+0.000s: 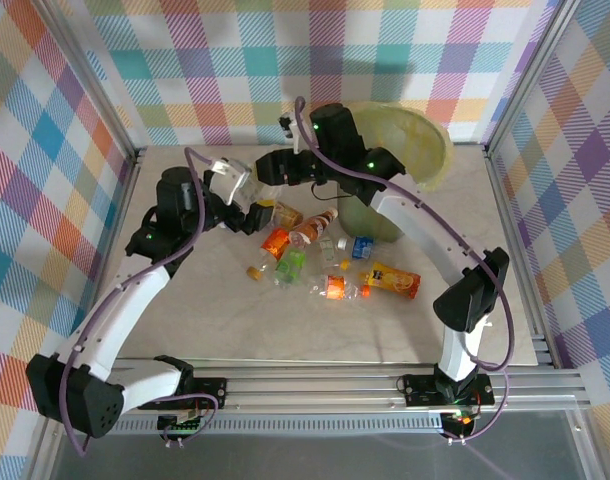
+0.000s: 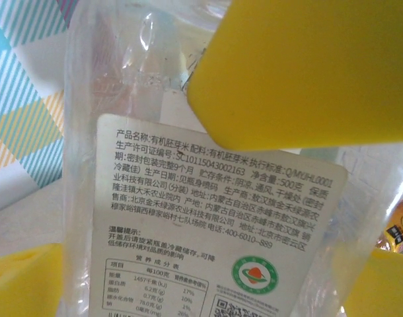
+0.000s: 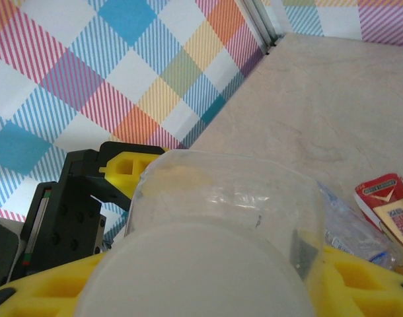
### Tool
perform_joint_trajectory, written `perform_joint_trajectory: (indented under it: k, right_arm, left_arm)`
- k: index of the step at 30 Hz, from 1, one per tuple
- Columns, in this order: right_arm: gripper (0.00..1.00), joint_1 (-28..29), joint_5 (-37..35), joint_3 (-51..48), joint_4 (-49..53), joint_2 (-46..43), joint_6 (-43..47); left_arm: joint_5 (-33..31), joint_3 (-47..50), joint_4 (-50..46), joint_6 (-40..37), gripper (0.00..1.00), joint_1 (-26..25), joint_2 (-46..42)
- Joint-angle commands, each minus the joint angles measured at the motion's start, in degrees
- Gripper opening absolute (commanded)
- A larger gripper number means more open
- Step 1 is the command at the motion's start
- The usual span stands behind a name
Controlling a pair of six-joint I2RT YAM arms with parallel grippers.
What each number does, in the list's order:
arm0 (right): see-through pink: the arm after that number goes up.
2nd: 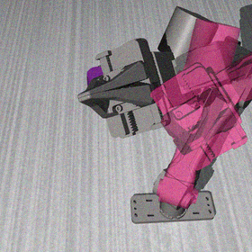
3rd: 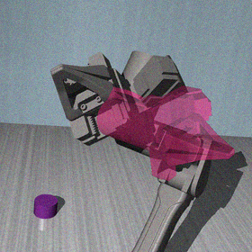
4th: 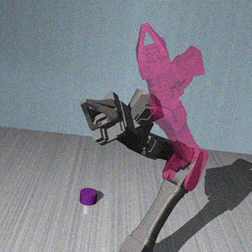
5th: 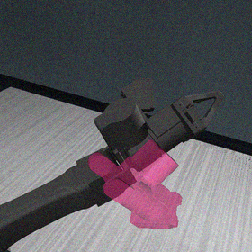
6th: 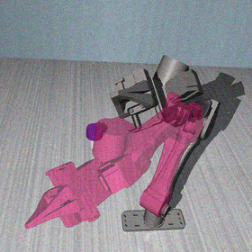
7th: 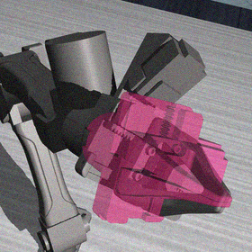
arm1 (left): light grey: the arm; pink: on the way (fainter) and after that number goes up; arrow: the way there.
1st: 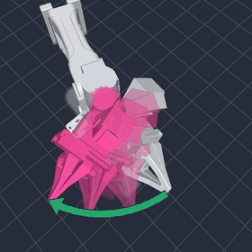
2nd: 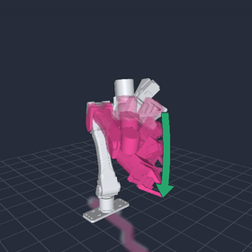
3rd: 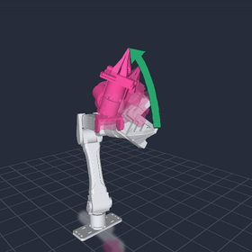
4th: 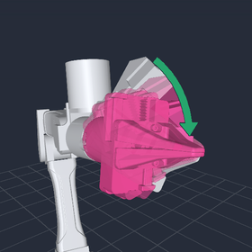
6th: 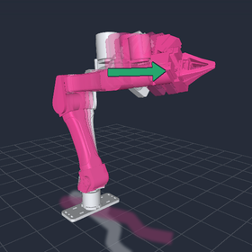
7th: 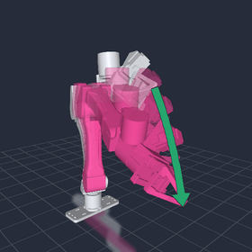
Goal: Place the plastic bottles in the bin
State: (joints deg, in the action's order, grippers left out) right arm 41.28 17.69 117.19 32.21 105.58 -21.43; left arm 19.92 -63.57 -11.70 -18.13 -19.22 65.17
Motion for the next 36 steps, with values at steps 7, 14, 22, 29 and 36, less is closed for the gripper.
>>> perform_joint_trajectory:
  k: [7, 14, 22, 29, 36]
  right_arm:
    - [0.18, -1.0, -13.6, 16.9, 10.9, 1.4, 12.2]
    - [0.19, -3.4, -22.0, 25.1, 15.3, 2.1, 17.5]
    - [0.19, -11.1, -32.5, 25.5, 17.9, 2.1, 21.0]
    - [0.19, -18.4, -36.1, 24.8, 25.0, 5.1, 18.8]
    - [0.19, -21.9, -39.0, 23.6, 31.4, 9.4, 17.6]
  left_arm:
    - [0.5, 0.3, 0.2, 2.3, 1.00, -0.6, -7.3]
    - [-2.6, 0.6, 0.6, 3.5, 1.00, -0.6, -7.5]
    - [-5.6, 0.0, 1.3, 7.1, 1.00, -0.6, -6.6]
    - [-13.6, -0.1, 3.2, 14.4, 1.00, -0.6, -5.3]
    - [-26.2, 1.4, 3.1, 24.0, 1.00, -0.5, -5.1]
